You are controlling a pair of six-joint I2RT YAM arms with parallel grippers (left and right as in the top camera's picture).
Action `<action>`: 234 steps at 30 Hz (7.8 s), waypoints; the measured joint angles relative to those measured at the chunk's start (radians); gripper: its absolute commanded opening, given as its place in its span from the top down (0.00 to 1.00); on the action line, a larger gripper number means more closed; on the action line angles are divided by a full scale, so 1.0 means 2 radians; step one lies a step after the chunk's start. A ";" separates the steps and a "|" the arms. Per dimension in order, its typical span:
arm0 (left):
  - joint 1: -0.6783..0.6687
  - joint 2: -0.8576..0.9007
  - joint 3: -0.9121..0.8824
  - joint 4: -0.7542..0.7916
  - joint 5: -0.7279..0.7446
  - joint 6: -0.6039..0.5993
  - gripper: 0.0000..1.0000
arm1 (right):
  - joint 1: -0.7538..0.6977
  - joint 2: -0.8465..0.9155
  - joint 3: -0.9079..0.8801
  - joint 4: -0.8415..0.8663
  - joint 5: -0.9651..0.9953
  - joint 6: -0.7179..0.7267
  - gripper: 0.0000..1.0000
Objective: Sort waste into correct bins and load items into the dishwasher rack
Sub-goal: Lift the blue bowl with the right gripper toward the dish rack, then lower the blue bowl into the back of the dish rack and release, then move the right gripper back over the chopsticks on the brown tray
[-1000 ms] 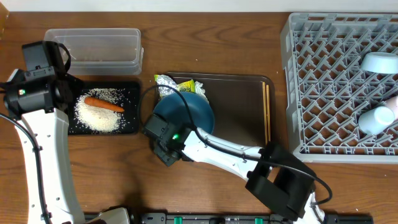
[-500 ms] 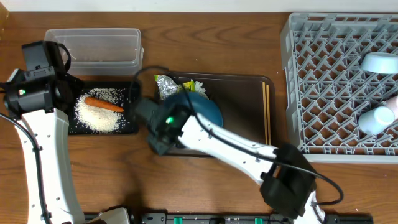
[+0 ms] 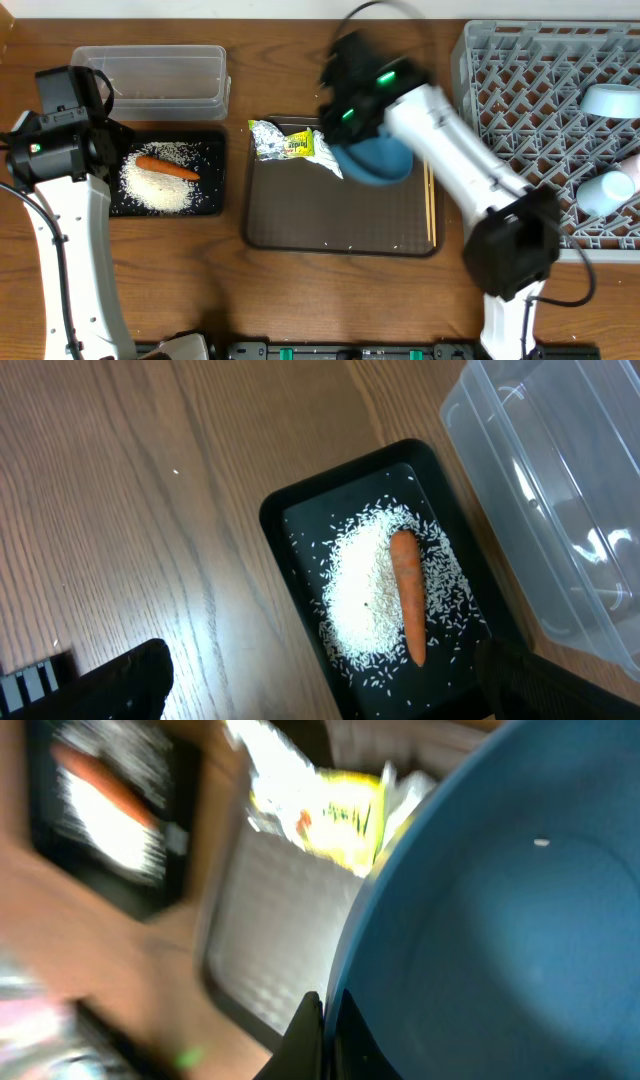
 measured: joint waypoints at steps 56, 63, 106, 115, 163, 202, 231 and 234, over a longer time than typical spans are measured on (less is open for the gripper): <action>0.000 0.000 0.000 0.000 0.000 0.000 0.01 | -0.457 -0.028 0.000 0.169 -0.483 -0.224 0.99; 0.000 0.000 0.000 -0.001 0.000 0.000 0.01 | -0.425 -0.017 0.000 0.227 -0.402 -0.096 0.99; 0.000 0.000 0.000 0.000 0.000 0.000 0.00 | -0.454 0.025 0.013 0.134 -0.366 -0.024 0.91; 0.000 0.000 0.000 0.000 0.000 0.000 0.00 | -0.501 0.016 0.018 0.037 -0.197 -0.022 0.51; 0.000 0.000 0.000 0.000 0.000 0.000 0.00 | -0.093 -0.288 -0.180 -0.076 0.044 0.042 0.02; 0.000 0.000 0.000 0.000 0.000 0.000 0.00 | 0.095 -0.143 -0.257 0.214 0.220 0.089 0.04; 0.000 0.000 0.000 -0.001 0.000 0.000 0.01 | -0.043 -0.244 -0.185 0.008 0.214 0.048 0.04; 0.000 0.000 0.000 0.000 0.000 0.000 0.00 | -0.043 -0.239 -0.192 -0.005 0.213 0.033 0.25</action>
